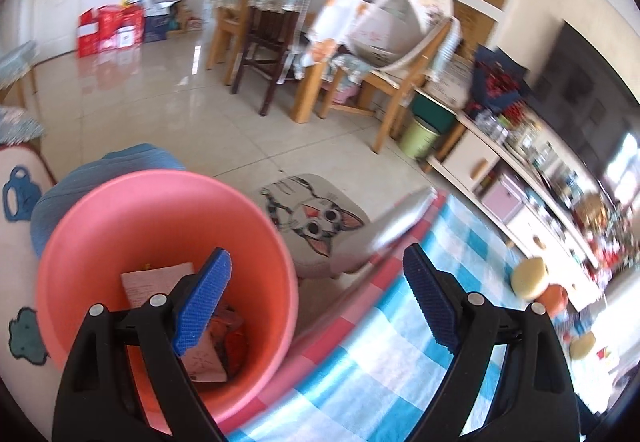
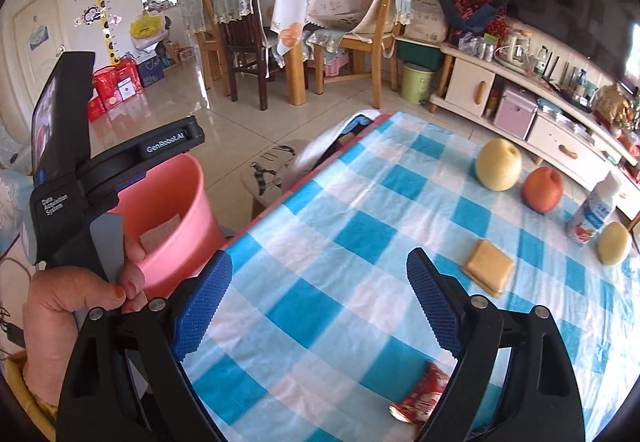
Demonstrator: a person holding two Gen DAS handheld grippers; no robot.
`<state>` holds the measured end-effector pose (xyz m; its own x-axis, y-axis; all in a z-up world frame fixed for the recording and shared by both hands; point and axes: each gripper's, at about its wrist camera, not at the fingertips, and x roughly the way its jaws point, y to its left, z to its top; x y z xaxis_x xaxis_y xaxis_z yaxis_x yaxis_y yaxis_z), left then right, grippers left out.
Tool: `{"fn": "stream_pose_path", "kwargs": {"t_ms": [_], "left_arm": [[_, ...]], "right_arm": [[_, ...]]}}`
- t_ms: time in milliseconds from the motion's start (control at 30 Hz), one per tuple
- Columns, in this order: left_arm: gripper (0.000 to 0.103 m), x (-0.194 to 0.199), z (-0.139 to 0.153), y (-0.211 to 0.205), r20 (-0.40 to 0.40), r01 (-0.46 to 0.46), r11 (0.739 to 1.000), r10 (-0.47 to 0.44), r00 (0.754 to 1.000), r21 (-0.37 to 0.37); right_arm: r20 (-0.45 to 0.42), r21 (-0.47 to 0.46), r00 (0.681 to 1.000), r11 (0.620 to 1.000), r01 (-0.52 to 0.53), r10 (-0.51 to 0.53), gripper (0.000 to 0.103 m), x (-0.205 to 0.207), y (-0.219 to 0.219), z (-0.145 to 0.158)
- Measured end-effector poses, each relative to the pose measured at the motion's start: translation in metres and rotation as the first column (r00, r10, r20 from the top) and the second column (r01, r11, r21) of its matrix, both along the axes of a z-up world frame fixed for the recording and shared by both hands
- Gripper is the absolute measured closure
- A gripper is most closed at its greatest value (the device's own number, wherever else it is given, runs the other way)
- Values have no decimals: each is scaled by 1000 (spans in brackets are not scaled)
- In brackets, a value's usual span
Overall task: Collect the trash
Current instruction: 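Move both tools back over the table toward the remaining wrappers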
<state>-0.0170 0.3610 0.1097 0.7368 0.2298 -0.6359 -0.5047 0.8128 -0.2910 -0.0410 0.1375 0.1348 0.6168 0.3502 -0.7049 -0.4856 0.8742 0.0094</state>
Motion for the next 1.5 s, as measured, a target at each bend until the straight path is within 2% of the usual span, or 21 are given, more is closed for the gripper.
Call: {"fn": "stream_pose_path", "kwargs": {"t_ms": [300, 700, 933, 1067, 1333, 1500], "left_arm": [[14, 12, 5, -55, -1, 159, 983, -159, 987, 90], [14, 21, 5, -118, -20, 327, 924, -329, 944, 198], [14, 22, 2, -147, -31, 391, 893, -395, 918, 224], [14, 17, -1, -162, -25, 446, 870, -451, 892, 212], [14, 6, -8, -200, -52, 569, 790, -574, 817, 227], [14, -1, -14, -214, -72, 613, 761, -613, 787, 213]], "right_arm": [[47, -33, 998, 999, 34, -33, 14, -16, -35, 4], [65, -34, 993, 994, 101, -99, 14, -25, -82, 4], [79, -26, 988, 990, 136, -134, 14, -29, -110, 3], [81, -24, 985, 987, 156, -154, 14, -30, -126, 2], [100, -54, 978, 980, 191, -185, 14, -33, -154, -3], [91, -53, 973, 975, 218, -212, 14, -32, -176, -7]]}}
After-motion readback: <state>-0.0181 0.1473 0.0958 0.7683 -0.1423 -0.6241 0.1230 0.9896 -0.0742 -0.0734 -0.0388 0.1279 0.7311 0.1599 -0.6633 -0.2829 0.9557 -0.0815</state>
